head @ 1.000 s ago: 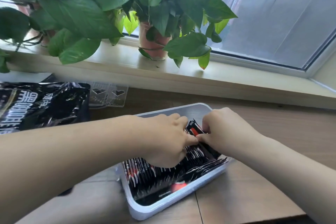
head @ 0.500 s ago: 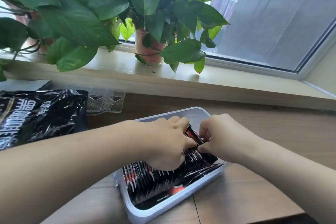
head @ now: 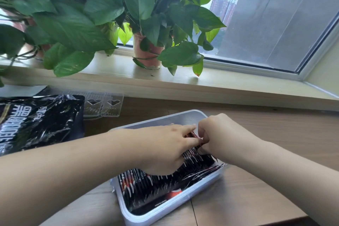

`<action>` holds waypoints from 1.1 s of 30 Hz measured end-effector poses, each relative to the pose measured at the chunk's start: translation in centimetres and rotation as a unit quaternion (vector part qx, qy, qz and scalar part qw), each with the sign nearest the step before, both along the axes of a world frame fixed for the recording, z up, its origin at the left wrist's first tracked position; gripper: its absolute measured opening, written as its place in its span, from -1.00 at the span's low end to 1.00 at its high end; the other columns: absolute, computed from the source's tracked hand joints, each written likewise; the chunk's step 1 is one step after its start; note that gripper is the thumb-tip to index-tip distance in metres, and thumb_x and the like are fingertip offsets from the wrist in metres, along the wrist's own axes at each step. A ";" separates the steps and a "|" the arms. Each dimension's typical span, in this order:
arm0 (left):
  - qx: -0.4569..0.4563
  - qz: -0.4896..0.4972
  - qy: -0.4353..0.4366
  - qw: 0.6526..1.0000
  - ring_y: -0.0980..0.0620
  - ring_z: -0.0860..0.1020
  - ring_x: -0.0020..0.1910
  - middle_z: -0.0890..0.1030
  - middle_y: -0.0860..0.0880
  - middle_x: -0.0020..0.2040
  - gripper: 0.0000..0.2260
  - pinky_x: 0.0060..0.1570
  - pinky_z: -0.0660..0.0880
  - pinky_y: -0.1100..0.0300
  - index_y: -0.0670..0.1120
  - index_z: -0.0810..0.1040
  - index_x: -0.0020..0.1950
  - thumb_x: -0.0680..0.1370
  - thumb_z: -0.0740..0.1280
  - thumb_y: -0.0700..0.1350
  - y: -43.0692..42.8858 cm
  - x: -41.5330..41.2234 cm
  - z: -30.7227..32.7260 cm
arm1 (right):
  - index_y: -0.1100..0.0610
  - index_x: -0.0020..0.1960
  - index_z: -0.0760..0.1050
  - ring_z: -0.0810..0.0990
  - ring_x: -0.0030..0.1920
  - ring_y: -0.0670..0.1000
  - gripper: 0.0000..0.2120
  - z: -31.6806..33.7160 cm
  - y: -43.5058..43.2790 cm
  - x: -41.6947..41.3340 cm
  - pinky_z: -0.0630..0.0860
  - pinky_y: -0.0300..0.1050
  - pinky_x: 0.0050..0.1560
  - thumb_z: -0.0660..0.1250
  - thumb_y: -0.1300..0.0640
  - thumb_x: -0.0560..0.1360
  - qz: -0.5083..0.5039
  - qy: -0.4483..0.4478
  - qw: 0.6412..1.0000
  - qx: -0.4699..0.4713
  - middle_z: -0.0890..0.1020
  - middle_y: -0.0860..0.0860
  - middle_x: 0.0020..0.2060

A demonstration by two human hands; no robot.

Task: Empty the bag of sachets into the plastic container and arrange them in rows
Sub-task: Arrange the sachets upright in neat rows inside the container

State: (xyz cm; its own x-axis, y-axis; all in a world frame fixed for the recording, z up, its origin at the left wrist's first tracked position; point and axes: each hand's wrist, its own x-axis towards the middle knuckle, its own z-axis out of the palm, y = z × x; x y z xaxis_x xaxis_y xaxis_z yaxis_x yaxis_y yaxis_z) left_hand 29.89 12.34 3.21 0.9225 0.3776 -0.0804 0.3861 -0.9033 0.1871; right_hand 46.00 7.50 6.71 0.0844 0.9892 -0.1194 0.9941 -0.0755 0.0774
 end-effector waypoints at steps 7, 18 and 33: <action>0.021 0.023 0.099 0.995 -0.01 -0.08 0.63 -0.08 -0.07 0.67 -0.45 0.60 -0.11 -0.05 0.07 -0.03 0.65 0.67 0.05 -0.04 0.2 0.9 -0.4 | 0.12 0.03 0.64 0.66 -0.05 0.09 -0.80 0.2 -0.4 0.5 0.63 -0.05 -0.03 0.46 0.04 0.46 0.004 -0.029 0.999 0.028 0.69 0.05 -0.06; -0.011 0.039 0.173 0.984 0.04 -0.43 0.55 -0.47 -0.03 0.56 -0.37 0.56 -0.31 0.01 0.15 -0.39 0.58 0.66 -0.10 0.29 0.2 0.8 -1.0 | 0.12 -0.10 0.57 0.65 -0.08 0.12 -0.99 0.2 -0.2 0.1 0.52 -0.16 -0.18 0.37 0.19 0.48 0.077 -0.106 0.991 -0.019 0.64 0.04 -0.16; 0.047 0.147 0.076 0.985 0.19 0.25 0.53 0.18 0.32 0.58 -0.46 0.49 0.29 0.03 0.28 0.17 0.56 0.57 -0.01 0.33 -4.1 -6.2 3.2 | -0.12 -0.11 0.71 0.67 -0.20 -0.33 -0.88 4.6 -4.0 3.2 0.58 -0.34 -0.08 0.47 0.09 0.44 0.096 0.262 0.939 0.202 0.72 -0.28 -0.29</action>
State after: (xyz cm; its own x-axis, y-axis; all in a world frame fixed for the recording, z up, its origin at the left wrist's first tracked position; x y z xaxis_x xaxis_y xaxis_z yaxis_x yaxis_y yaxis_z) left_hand 23.65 8.29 6.42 0.7518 0.6396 -0.1606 0.6513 -0.7583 0.0286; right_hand 49.16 3.54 11.35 -0.0664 0.9537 0.2932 0.8863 0.1914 -0.4218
